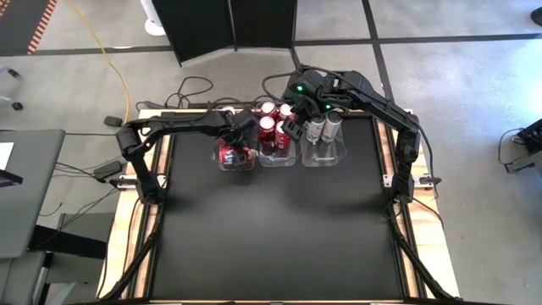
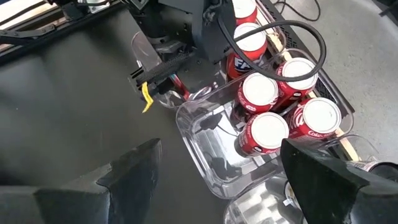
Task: Sort soda cans
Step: Put the red soda can into the left transparent bin
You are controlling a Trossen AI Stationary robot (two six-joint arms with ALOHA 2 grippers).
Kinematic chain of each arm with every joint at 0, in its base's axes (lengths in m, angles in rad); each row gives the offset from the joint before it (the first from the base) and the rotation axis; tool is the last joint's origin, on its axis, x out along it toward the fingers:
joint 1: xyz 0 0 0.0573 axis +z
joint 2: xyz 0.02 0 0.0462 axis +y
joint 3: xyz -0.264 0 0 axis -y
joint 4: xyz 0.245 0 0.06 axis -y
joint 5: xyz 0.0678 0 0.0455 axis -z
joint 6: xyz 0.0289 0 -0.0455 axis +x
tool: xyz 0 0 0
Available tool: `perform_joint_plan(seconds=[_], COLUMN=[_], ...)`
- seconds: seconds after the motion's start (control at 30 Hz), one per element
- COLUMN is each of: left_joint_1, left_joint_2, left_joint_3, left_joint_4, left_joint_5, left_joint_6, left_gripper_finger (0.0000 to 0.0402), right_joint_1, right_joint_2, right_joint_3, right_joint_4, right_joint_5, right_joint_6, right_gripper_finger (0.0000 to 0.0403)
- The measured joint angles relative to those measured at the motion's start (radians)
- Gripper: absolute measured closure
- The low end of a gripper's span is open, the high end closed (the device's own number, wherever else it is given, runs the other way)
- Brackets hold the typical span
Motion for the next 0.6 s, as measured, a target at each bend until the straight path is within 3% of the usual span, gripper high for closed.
perform_joint_plan(seconds=[0.43, 0.6], left_joint_1=[-0.009, -0.009], left_joint_2=[0.005, 0.001], left_joint_3=[0.319, 0.416], left_joint_4=[-0.280, -0.324], left_joint_5=[-0.067, -0.069], left_joint_6=[-0.017, -0.019], left_gripper_finger=[0.0150, 0.0180], right_joint_1=[0.000, -0.004], right_joint_2=[0.000, 0.000], right_joint_3=[0.000, 0.000], right_joint_4=[-0.008, -0.007], right_joint_5=[0.000, 0.000], right_joint_6=[-0.003, -0.008], right_gripper_finger=[0.0058, 0.0058])
